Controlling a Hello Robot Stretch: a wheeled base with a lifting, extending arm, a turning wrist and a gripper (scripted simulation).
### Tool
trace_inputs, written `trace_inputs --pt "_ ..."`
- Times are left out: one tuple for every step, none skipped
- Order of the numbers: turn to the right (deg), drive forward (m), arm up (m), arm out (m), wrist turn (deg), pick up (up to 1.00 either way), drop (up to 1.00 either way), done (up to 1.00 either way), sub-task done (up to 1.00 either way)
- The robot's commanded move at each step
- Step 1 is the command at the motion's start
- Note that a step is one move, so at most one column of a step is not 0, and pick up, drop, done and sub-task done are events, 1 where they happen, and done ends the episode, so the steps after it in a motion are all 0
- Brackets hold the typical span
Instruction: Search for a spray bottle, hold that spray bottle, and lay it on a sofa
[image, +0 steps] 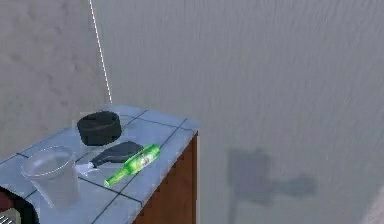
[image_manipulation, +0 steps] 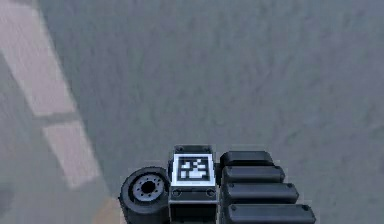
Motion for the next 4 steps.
trace_inputs --pt "21.0 0.00 0.00 0.00 0.0 0.00 0.00 0.00 0.00" --pt "0.0 0.50 0.00 0.00 0.0 0.00 0.00 0.00 0.00" --pt "-45.0 0.00 0.00 0.00 0.0 0.00 0.00 0.00 0.00" --pt "-45.0 0.00 0.00 0.00 0.0 0.00 0.00 0.00 0.00"
